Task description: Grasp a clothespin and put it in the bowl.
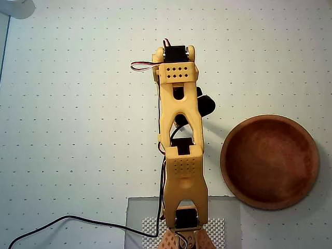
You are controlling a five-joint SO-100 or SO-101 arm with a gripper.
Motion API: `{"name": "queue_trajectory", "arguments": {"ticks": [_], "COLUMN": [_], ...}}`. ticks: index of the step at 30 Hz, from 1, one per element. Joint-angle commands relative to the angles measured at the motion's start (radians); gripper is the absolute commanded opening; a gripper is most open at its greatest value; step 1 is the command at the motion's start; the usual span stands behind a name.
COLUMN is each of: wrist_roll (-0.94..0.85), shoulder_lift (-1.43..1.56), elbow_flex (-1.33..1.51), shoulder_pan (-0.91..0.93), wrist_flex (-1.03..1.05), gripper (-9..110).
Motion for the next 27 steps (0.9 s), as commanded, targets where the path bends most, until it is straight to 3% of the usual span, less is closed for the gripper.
{"name": "queue_trajectory", "arguments": {"ticks": [1,27], "wrist_roll": [0.006,0.094], "shoulder_lift": [0.003,-0.124], "elbow_flex": [-0.077,-0.098], "shoulder_pan": [0.018,-0.038], "wrist_flex": [0.02,0.021], "gripper": [15,15]}}
